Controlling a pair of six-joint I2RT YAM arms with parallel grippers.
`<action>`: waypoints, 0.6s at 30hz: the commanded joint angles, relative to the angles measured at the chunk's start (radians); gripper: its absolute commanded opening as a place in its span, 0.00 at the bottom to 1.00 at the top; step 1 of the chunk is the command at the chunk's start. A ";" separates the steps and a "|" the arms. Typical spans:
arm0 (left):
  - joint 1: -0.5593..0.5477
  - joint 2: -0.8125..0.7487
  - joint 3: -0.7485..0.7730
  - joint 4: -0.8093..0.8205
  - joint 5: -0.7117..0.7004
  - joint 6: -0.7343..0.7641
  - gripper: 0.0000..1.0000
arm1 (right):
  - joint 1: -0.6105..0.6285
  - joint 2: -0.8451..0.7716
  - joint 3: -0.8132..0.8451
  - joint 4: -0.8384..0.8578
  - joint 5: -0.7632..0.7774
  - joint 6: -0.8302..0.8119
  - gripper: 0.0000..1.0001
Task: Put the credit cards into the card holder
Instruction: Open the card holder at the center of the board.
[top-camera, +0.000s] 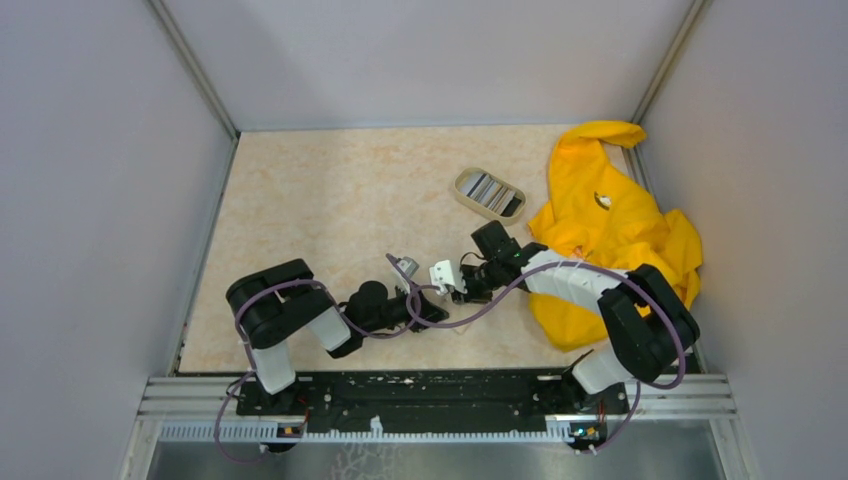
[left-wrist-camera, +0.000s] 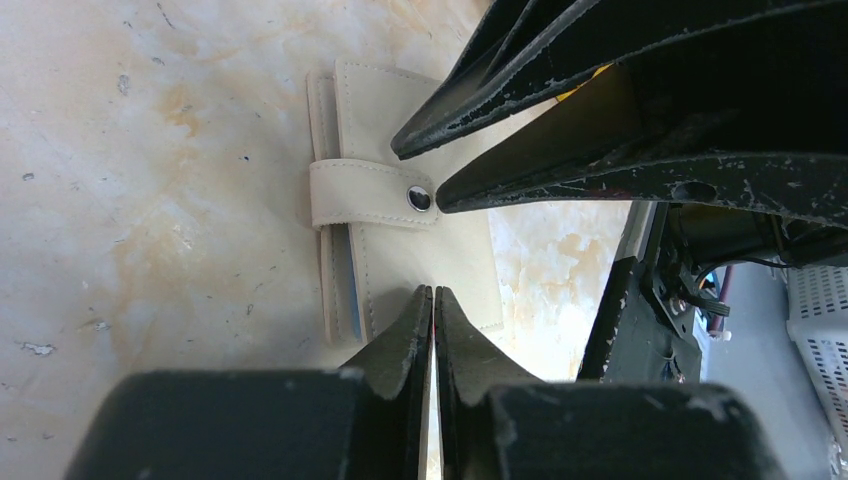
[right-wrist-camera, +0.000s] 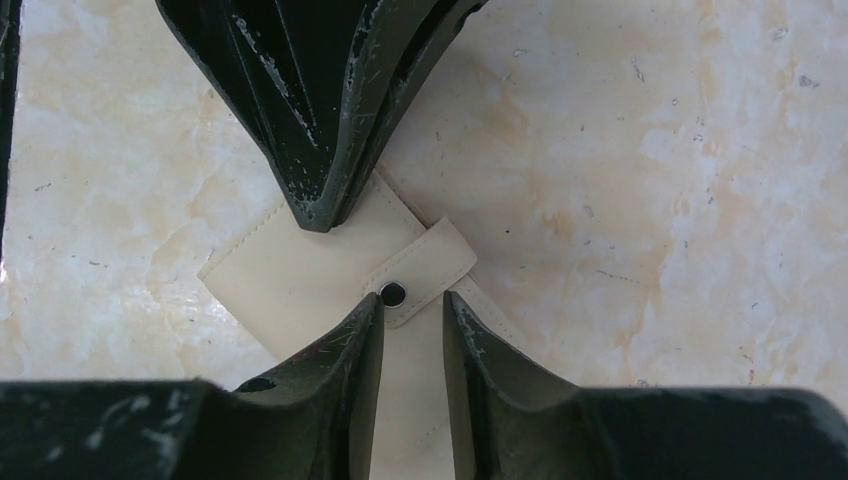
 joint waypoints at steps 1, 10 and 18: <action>-0.002 0.036 -0.009 -0.064 -0.009 0.005 0.09 | 0.021 -0.029 0.000 0.031 -0.025 -0.018 0.30; -0.002 0.047 -0.011 -0.042 0.009 0.002 0.09 | 0.076 0.043 0.020 -0.001 0.030 -0.022 0.36; -0.002 0.046 -0.024 -0.033 -0.004 0.004 0.09 | 0.076 0.068 0.045 -0.039 0.146 -0.015 0.36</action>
